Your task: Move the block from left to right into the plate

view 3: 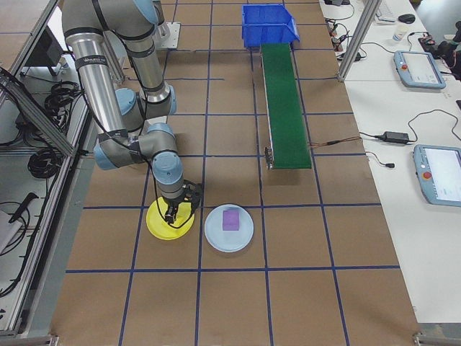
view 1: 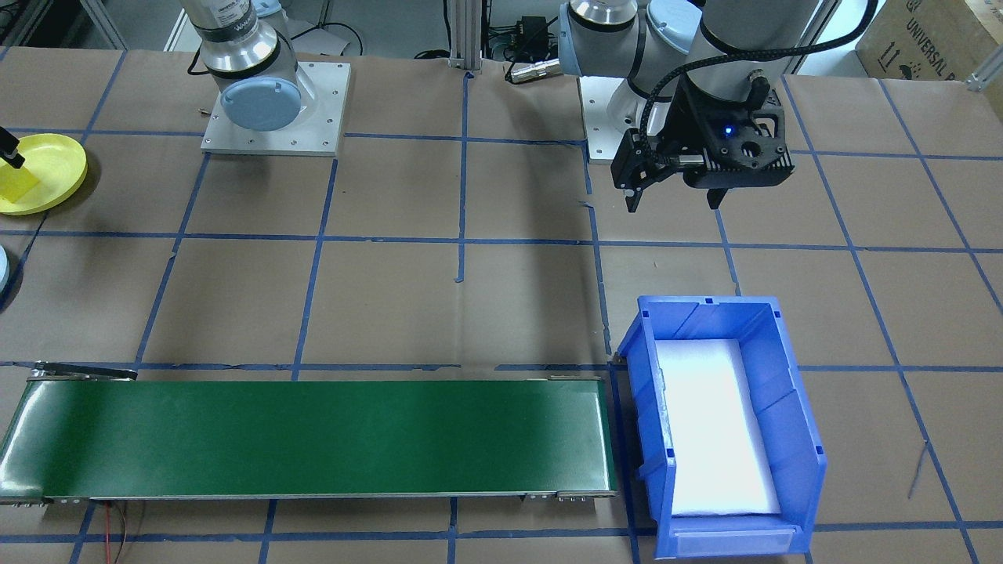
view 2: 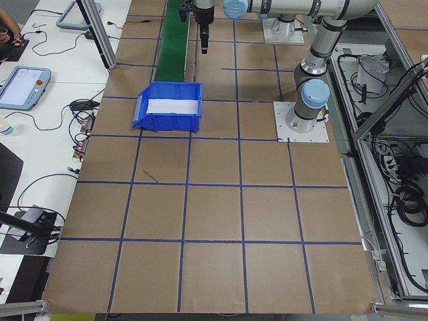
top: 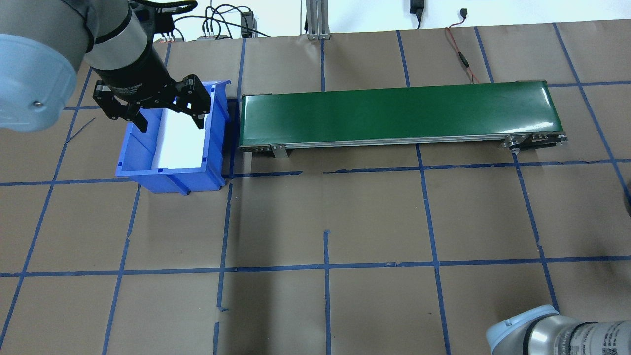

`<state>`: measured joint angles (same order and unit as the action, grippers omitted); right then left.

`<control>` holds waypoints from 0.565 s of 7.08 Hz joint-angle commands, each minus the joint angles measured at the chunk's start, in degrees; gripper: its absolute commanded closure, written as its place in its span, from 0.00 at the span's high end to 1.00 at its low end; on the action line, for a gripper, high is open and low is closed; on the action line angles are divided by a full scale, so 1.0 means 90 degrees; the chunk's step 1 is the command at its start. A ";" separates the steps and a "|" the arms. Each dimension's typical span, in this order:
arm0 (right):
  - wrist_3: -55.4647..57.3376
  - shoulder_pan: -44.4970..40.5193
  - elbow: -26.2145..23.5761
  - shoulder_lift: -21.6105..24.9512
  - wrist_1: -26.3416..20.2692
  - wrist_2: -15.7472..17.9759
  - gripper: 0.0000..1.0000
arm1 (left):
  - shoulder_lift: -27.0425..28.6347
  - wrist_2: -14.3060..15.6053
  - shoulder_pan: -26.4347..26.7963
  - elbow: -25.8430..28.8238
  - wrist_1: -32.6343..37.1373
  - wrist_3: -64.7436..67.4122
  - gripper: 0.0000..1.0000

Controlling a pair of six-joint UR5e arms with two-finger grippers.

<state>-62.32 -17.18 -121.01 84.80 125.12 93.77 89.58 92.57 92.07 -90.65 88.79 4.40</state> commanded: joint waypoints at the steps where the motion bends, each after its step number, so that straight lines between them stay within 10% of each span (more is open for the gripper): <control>1: 0.0399 -0.0868 0.0619 0.0031 -0.0064 -0.0077 1.00 | -0.0042 -0.0031 0.0005 -0.0035 0.0007 0.0009 1.00; 4: 0.2840 -0.4165 0.1725 -0.0047 -0.0758 -0.0087 1.00 | 0.0007 -0.0042 -0.0024 -0.0045 -0.0012 -0.0001 1.00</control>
<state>-47.52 -43.37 -108.73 84.90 119.77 93.21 89.61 92.09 92.08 -91.03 88.80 4.42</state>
